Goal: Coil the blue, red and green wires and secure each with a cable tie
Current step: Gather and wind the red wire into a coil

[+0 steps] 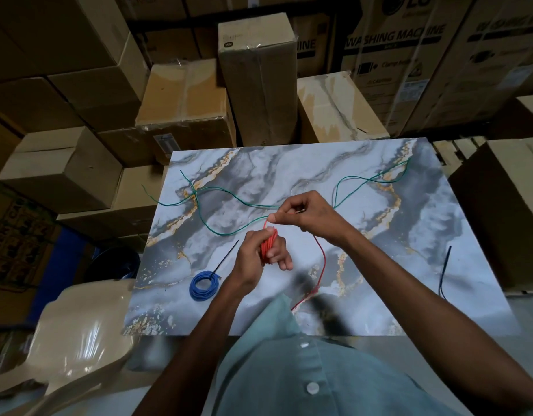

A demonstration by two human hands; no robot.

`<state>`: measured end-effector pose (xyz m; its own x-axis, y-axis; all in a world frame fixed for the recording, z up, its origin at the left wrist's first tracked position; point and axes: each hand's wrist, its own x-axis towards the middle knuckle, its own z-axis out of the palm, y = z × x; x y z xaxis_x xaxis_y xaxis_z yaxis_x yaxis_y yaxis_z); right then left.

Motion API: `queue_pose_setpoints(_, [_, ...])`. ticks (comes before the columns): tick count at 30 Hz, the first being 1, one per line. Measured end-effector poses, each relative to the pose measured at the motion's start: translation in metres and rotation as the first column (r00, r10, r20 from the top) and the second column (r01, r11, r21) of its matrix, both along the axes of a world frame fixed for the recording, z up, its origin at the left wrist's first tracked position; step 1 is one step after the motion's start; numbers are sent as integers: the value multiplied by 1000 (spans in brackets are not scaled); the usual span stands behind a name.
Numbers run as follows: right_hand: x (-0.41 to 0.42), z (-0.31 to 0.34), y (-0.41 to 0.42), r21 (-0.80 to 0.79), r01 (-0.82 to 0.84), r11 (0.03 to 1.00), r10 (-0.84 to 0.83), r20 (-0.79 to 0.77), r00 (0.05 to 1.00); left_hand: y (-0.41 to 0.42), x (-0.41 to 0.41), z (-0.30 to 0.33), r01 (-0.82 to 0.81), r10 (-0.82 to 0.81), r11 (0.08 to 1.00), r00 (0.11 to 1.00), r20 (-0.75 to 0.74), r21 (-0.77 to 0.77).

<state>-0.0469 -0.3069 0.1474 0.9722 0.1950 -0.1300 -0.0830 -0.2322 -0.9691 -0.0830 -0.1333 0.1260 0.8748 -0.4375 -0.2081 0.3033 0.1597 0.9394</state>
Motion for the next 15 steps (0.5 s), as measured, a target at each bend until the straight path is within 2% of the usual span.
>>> queue_pose_setpoints(2, [-4, -20, 3, -19, 31, 999, -32, -82, 996, 1, 1, 0, -44, 42, 998, 998, -42, -37])
queue_pose_setpoints(5, [-12, -61, 4, -81, -23, 996, 8, -180, 984, 6, 6, 3, -112, 105, 987, 992, -63, -118])
queue_pose_setpoints(10, [-38, -119, 1, -240, -347, 907, 246, -367, 897, 16, 12, 4, -180, 172, 978, 982, -82, -108])
queue_pose_setpoints(12, [-51, -138, 1, -201, -431, 880, 315, -434, 844, 16, 11, 2, -173, 165, 980, 983, -83, -101])
queue_pose_setpoints(15, [-61, -158, 1, -109, -427, 898, 337, -453, 825, 12, 9, 0, -167, 160, 981, 984, -78, -101])
